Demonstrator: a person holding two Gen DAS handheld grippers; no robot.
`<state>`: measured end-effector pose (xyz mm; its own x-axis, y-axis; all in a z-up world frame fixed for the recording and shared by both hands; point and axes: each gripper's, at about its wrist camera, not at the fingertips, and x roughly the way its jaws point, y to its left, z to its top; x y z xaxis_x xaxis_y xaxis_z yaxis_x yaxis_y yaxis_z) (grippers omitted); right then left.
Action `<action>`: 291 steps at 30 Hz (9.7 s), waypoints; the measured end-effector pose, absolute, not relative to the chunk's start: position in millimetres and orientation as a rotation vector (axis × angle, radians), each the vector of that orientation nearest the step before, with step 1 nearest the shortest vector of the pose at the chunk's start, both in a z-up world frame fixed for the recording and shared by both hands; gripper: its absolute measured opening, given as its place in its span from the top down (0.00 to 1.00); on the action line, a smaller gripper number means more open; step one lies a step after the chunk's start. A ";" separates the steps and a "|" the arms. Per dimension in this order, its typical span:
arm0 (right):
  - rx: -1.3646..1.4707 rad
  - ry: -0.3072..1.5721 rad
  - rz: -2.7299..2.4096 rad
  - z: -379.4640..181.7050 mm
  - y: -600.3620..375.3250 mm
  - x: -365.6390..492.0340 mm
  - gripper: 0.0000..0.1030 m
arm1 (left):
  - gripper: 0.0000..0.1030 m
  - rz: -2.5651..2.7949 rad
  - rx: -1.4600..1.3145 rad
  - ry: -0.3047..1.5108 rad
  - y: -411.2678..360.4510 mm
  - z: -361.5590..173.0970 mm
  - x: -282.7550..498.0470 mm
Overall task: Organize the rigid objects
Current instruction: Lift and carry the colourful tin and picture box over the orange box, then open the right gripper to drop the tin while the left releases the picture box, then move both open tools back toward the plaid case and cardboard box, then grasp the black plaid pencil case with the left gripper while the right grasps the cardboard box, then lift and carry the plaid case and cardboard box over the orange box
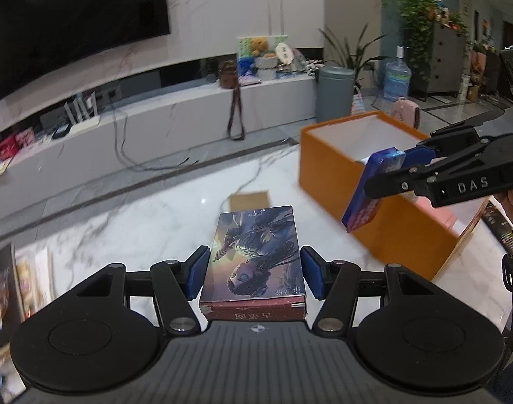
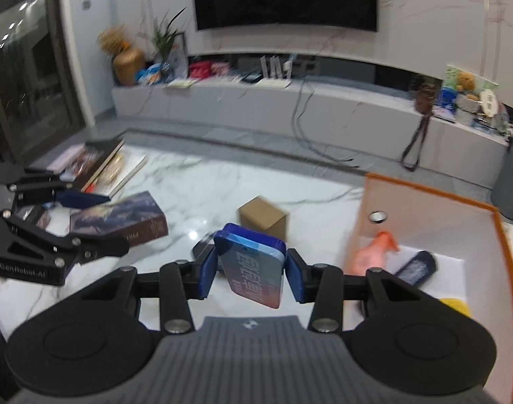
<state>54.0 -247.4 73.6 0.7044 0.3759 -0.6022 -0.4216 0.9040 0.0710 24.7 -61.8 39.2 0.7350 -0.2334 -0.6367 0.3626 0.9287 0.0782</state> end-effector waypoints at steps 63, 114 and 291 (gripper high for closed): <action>0.039 0.975 0.008 16.1 -422.1 114.8 0.76 | 0.35 -0.732 0.707 0.952 -315.6 -55.8 137.4; -0.012 0.876 -0.034 26.4 -417.1 117.2 0.50 | 0.22 -0.592 0.538 0.837 -283.1 -9.4 161.9; -0.062 0.628 0.011 -62.5 -123.6 198.8 0.30 | 0.30 -0.433 0.189 0.808 26.8 -89.3 89.7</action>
